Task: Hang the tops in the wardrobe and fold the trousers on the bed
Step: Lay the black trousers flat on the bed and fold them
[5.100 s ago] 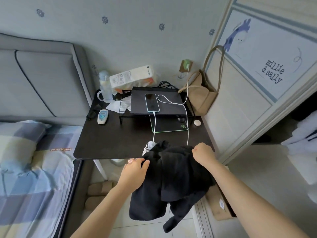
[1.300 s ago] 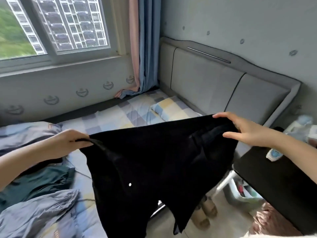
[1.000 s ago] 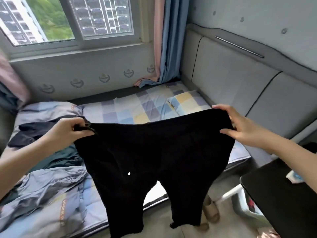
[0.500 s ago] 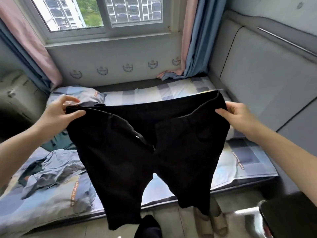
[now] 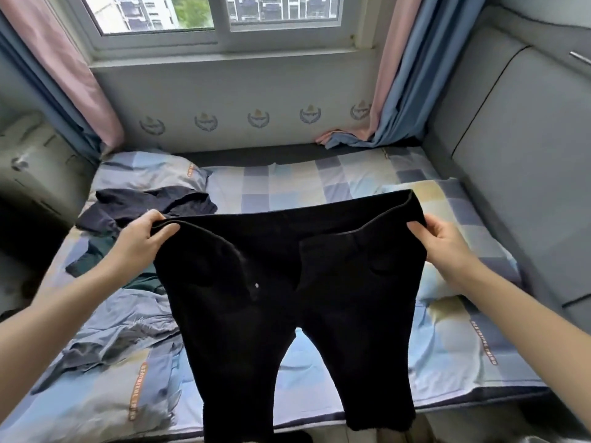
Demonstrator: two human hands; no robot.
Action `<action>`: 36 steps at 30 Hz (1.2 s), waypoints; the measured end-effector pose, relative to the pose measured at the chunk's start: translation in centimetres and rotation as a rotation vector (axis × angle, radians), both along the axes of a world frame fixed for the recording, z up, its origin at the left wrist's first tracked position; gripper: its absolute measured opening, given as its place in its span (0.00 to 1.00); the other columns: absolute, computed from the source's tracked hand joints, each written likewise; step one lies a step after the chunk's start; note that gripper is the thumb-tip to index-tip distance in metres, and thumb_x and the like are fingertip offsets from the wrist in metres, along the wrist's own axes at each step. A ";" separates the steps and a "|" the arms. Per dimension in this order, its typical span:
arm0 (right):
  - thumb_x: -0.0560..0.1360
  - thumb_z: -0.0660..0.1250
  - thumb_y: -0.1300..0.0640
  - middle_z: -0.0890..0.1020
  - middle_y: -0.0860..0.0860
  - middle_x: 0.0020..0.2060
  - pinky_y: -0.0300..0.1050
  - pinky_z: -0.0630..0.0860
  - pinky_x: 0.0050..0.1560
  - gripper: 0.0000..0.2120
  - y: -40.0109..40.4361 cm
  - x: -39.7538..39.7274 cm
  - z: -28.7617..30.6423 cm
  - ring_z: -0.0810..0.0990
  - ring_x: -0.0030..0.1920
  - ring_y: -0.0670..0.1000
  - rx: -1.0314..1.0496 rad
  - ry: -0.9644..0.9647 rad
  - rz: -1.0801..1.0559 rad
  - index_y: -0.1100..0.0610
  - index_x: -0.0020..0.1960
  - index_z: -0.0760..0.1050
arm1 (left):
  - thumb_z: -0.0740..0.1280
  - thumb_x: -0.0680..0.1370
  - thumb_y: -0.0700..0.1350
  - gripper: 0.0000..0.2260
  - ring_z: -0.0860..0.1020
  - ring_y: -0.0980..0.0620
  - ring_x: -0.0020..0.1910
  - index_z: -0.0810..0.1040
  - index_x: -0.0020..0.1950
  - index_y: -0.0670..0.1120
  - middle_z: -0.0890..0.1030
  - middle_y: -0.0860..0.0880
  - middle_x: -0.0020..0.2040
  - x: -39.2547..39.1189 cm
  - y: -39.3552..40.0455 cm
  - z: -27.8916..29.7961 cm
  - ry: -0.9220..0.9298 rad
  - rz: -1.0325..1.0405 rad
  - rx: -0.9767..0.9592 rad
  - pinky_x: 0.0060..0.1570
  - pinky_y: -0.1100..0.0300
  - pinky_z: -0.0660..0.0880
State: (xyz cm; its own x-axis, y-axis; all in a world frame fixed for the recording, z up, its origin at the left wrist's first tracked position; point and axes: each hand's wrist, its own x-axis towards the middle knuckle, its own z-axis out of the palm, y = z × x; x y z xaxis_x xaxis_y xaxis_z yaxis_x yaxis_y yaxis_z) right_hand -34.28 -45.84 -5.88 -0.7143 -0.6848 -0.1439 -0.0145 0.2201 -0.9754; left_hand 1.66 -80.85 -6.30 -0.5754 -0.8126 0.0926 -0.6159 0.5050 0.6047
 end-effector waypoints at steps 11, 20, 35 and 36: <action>0.80 0.63 0.50 0.85 0.47 0.50 0.36 0.79 0.48 0.09 -8.7 -5.3 -2.8 0.83 0.51 0.44 -0.043 0.080 -0.094 0.47 0.56 0.80 | 0.75 0.73 0.51 0.04 0.78 0.66 0.36 0.82 0.44 0.54 0.83 0.58 0.39 -5.9 -7.2 -4.4 0.295 0.228 0.196 0.40 0.65 0.76; 0.79 0.62 0.53 0.80 0.55 0.51 0.45 0.71 0.52 0.11 -35.5 -24.2 -10.2 0.77 0.50 0.51 0.058 0.308 -0.180 0.59 0.54 0.77 | 0.68 0.77 0.57 0.21 0.79 0.46 0.55 0.77 0.61 0.42 0.82 0.44 0.57 -25.9 -28.6 -8.2 0.321 0.409 -0.031 0.56 0.58 0.73; 0.80 0.61 0.56 0.73 0.64 0.66 0.50 0.65 0.67 0.20 -26.0 -16.5 -61.7 0.71 0.67 0.62 0.900 0.194 0.090 0.64 0.69 0.69 | 0.54 0.80 0.64 0.33 0.36 0.41 0.78 0.36 0.77 0.63 0.31 0.55 0.78 -18.0 -9.4 -63.5 -0.860 -0.043 0.466 0.72 0.34 0.46; 0.79 0.62 0.57 0.73 0.64 0.66 0.50 0.65 0.67 0.20 -24.8 -16.1 -62.1 0.70 0.66 0.62 0.904 0.218 0.074 0.63 0.70 0.68 | 0.52 0.80 0.65 0.34 0.34 0.40 0.77 0.32 0.76 0.61 0.28 0.54 0.76 -17.0 -8.0 -64.5 -0.885 -0.071 0.403 0.72 0.34 0.46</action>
State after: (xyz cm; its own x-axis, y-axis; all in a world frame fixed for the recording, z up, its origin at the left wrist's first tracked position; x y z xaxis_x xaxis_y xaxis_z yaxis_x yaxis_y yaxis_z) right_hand -50.34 -70.68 -67.98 -0.7473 -0.4227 -0.5126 -0.2210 0.8858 -0.4081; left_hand -15.35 -88.85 -70.81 -0.3516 -0.6493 -0.6744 -0.9069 0.4148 0.0735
